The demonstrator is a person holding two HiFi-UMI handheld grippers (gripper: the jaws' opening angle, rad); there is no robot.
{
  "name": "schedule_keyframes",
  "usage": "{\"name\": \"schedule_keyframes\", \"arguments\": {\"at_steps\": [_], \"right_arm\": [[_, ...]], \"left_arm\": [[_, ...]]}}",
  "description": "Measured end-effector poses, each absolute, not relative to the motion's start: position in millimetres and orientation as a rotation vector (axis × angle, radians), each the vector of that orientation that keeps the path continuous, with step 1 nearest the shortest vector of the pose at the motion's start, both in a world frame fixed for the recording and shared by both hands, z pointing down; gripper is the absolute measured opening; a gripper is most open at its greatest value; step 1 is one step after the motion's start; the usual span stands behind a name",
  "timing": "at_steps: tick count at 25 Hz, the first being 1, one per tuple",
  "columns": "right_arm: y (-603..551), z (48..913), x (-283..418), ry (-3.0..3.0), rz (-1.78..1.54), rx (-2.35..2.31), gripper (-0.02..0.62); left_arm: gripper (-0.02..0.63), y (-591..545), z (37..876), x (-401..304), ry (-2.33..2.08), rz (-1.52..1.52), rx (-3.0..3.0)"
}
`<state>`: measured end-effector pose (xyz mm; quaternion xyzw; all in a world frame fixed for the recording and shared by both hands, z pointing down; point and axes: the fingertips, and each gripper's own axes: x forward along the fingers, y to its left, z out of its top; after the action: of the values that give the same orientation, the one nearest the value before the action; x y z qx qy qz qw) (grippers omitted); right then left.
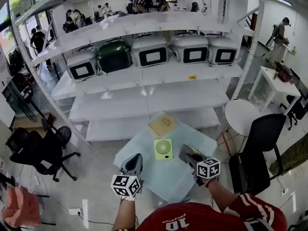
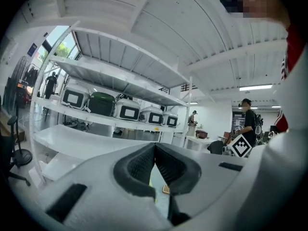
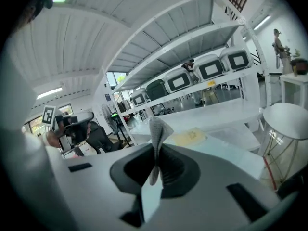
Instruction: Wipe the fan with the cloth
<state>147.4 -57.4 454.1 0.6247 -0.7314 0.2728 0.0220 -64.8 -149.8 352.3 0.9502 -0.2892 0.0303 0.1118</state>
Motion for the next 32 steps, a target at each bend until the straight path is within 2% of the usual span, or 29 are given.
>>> {"name": "schedule_keyframes", "arguments": {"at_steps": [15,26,32], "right_arm": [[-5.1,338.3,53.7,-2.339,0.546,2.113,0.020],[14.2,224.8,31.4,-2.327,0.157,2.217,0.020],[20.7,212.0,24.7,-2.268,0.081,2.279,0.020]], "left_arm": [[0.005,-98.1,301.1,-130.5,-0.649,-0.041,2.870],[0.005,-74.1,224.6,-154.3,-0.592,-0.190,3.006],[0.005,-80.9,214.4,-169.2,-0.652,-0.197,3.029]]}}
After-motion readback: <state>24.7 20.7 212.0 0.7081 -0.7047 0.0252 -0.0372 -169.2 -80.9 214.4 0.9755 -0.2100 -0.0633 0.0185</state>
